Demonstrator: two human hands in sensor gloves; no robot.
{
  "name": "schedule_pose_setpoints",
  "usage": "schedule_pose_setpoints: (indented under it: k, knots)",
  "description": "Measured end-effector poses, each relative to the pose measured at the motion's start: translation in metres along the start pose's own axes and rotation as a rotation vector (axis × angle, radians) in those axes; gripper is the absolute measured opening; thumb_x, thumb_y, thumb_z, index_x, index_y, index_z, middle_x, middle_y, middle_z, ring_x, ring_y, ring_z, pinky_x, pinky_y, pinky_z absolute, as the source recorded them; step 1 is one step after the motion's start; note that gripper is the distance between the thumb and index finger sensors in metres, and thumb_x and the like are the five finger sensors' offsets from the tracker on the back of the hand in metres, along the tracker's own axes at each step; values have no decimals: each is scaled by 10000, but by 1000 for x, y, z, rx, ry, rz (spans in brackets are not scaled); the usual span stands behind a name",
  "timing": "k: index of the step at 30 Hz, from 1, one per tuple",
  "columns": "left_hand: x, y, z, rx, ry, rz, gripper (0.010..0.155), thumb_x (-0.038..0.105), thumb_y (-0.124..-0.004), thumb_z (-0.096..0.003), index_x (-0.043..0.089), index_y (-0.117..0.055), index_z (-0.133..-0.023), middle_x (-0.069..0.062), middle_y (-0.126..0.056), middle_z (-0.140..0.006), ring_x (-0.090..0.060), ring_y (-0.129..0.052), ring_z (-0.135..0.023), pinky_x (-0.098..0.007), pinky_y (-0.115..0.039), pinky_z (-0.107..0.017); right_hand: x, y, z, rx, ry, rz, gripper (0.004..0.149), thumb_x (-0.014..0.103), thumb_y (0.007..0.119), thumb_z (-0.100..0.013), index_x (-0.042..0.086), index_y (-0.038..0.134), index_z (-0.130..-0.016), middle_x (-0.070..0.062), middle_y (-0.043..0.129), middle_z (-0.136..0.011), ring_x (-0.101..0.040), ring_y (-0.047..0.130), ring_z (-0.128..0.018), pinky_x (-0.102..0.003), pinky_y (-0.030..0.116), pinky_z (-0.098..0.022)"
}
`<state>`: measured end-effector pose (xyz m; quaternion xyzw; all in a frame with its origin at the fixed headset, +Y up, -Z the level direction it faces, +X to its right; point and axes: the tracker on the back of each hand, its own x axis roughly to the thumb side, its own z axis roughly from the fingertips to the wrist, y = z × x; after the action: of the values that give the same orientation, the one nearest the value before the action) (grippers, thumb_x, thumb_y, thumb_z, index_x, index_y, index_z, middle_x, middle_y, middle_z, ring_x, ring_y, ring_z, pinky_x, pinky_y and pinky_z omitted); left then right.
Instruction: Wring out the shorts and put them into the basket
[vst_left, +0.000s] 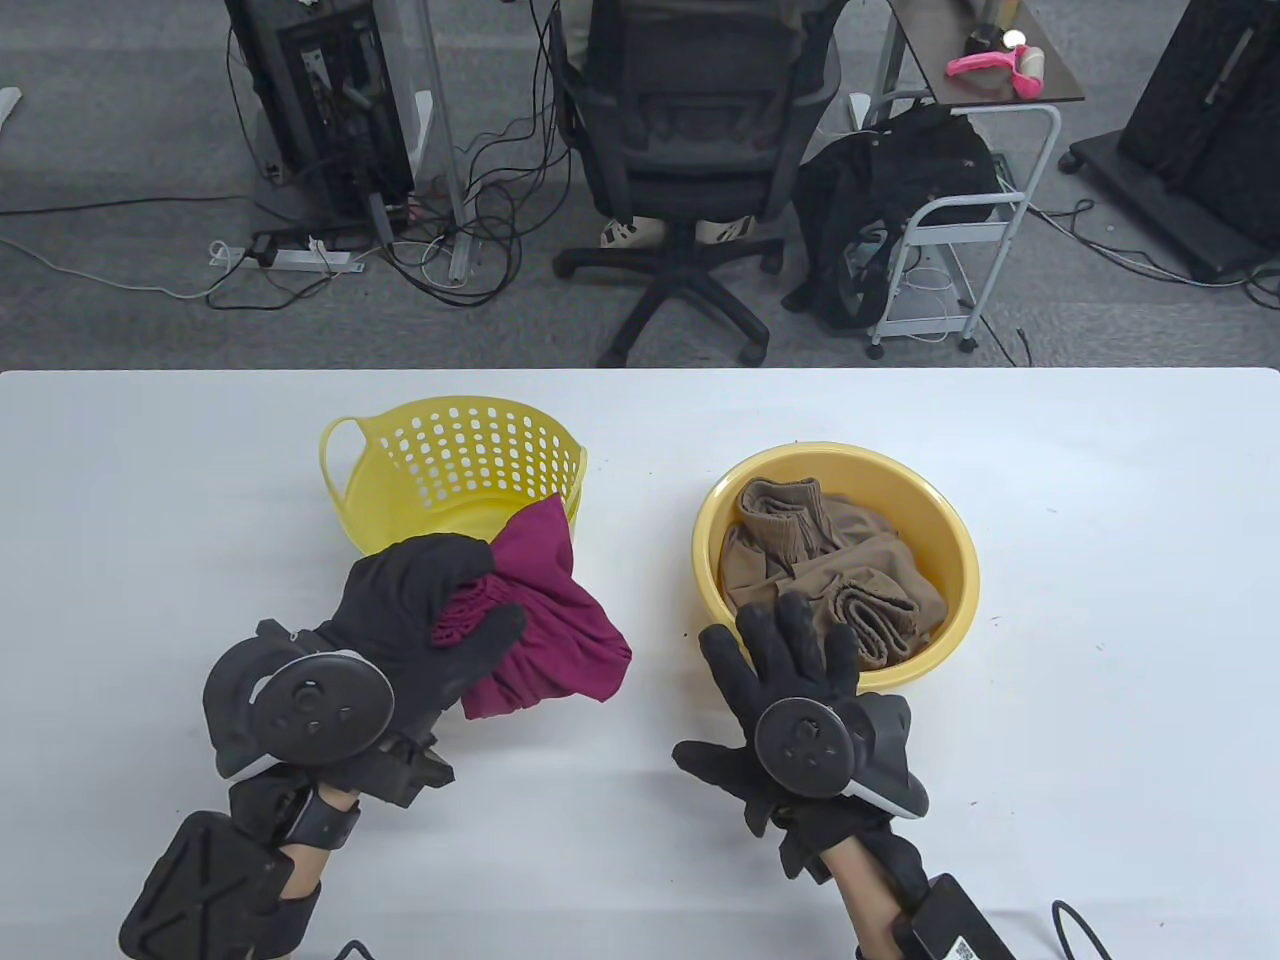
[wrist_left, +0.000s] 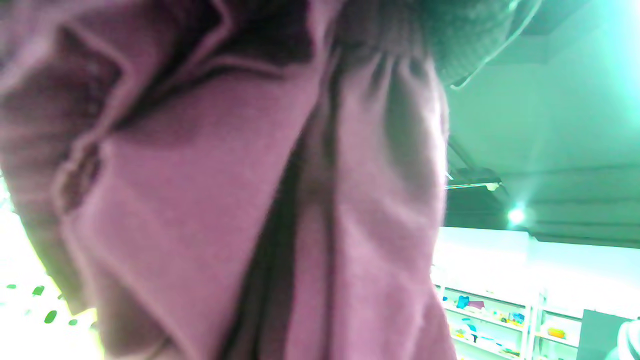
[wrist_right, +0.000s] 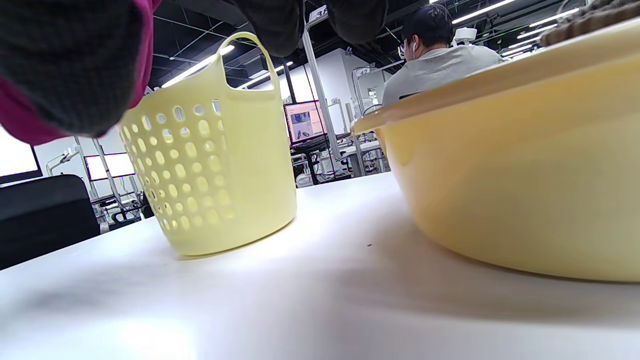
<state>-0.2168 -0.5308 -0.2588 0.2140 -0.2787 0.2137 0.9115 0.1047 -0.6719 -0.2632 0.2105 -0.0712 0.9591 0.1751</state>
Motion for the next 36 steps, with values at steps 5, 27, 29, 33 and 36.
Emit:
schedule_pose_setpoints:
  k: [5, 27, 29, 33, 36]
  knots:
    - [-3, 15, -10, 21, 14, -23, 602, 517, -761, -577, 246, -497, -1045, -176, -684, -1037, -437, -840, -816, -658, -610, -681, 0, 0, 1, -4, -2, -5, 982, 710, 828, -418, 138, 458, -1125, -271, 347, -1146, -564, 220, -1042, -809, 223, -639]
    - [-41, -8, -64, -87, 183, -234, 626, 408, -819, -526, 286, -475, -1034, -107, -558, -1140, -457, -703, -1019, -660, -541, -736, 0, -2, 4, -20, -9, -8, 960, 695, 835, -419, 144, 480, -1119, -264, 366, -1144, -561, 223, -1042, -809, 211, -637]
    - [-47, -16, -66, -112, 200, -253, 626, 413, -819, -524, 285, -479, -1034, -106, -562, -1140, -455, -707, -1020, -658, -545, -735, 0, -2, 5, -24, -11, -11, 960, 695, 834, -419, 142, 481, -1119, -265, 361, -1145, -561, 224, -1042, -808, 211, -636]
    - [-57, -29, -71, -153, 241, -245, 619, 419, -817, -521, 289, -493, -1031, -102, -576, -1137, -455, -712, -1021, -657, -547, -731, -1, -4, 6, -32, -12, -14, 961, 694, 835, -418, 141, 481, -1119, -264, 371, -1142, -560, 225, -1042, -808, 211, -637]
    - [-63, -38, -75, -191, 258, -265, 617, 420, -824, -514, 291, -508, -1028, -101, -592, -1133, -455, -722, -1015, -656, -552, -728, -1, -4, 6, -35, -12, -19, 958, 694, 835, -418, 143, 483, -1118, -263, 368, -1144, -560, 225, -1043, -808, 211, -636]
